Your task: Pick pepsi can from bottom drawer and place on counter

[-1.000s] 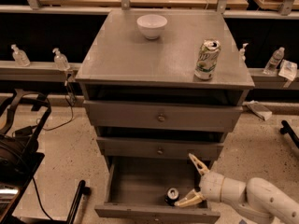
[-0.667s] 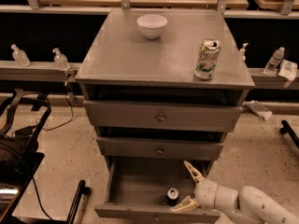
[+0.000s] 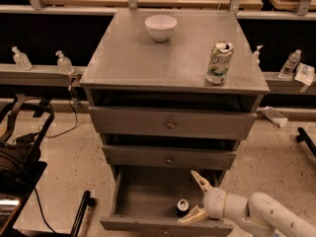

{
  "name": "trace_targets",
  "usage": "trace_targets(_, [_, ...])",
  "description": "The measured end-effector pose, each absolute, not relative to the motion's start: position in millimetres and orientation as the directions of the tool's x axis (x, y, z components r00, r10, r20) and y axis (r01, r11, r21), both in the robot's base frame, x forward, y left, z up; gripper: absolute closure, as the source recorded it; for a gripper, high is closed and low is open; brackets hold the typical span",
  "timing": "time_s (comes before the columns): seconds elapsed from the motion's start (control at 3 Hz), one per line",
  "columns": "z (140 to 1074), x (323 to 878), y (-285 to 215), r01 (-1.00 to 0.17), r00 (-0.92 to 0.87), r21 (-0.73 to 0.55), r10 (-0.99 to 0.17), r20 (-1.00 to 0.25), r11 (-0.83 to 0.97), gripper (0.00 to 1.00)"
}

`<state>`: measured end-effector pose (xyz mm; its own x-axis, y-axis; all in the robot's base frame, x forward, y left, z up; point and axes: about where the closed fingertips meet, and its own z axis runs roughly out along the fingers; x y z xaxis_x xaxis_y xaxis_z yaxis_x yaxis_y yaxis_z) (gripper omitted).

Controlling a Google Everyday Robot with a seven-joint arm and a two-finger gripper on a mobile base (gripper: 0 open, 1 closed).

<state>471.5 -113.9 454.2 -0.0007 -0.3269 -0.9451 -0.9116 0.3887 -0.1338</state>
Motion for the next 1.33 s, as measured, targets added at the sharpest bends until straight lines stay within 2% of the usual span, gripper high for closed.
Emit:
trace_targets(0.67, [387, 507, -118, -0.921, -0.065, -0.095, -0.391, -0.918, 0.377, 0.0])
trace_targets(1.33, [339, 518, -121, -0.919, -0.112, -0.062, -0.41, -0.905, 0.388, 0.0])
